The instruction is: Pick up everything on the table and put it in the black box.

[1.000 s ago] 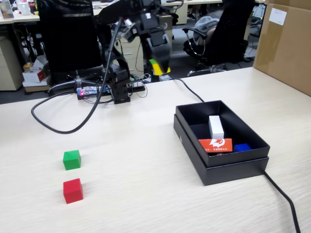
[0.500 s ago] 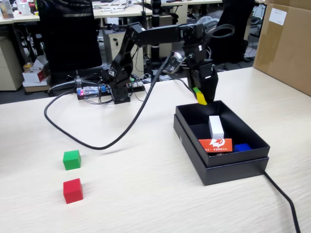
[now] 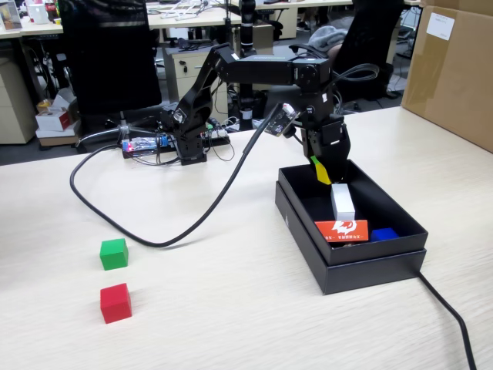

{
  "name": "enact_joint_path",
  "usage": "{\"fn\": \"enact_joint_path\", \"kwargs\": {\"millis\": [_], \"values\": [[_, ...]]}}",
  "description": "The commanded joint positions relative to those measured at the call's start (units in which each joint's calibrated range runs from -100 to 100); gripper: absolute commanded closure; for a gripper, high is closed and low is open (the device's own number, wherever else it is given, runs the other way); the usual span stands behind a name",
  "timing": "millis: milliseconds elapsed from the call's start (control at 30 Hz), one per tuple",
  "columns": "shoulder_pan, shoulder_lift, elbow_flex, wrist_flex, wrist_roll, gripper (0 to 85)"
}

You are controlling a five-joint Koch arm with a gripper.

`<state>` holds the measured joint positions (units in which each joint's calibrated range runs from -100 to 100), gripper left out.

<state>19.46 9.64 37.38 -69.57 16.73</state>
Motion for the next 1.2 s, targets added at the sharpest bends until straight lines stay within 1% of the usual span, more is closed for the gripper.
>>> {"fn": "enact_joint_path", "kwargs": {"millis": [0,67,133,300,400,467,533,700,733,833,933,1067,1167], "values": [[0.29,-4.77,1.7,1.88,-0.1,59.6],[0.39,-6.26,1.15,1.88,-0.1,53.2],[0.44,-8.09,0.24,1.88,-0.1,49.9],[0.39,-20.6,-2.84,1.79,-0.15,49.5],[-0.49,-36.78,-3.47,1.1,-0.29,49.5],[-1.66,-43.67,-4.56,0.5,-1.86,49.5],[-3.96,-48.49,-7.1,0.5,-4.1,49.5],[-11.67,-53.19,-12.54,0.59,-10.16,49.3],[-13.24,-53.19,-13.08,0.59,-11.23,48.9],[-17.97,-52.85,-15.71,0.59,-14.26,42.2],[-21.98,-52.5,-20.06,0.67,-16.95,39.2],[-26.76,-48.37,-26.77,2.05,-19.83,38.7],[-29.79,-44.12,-32.76,7.06,-21.93,38.7]]}}
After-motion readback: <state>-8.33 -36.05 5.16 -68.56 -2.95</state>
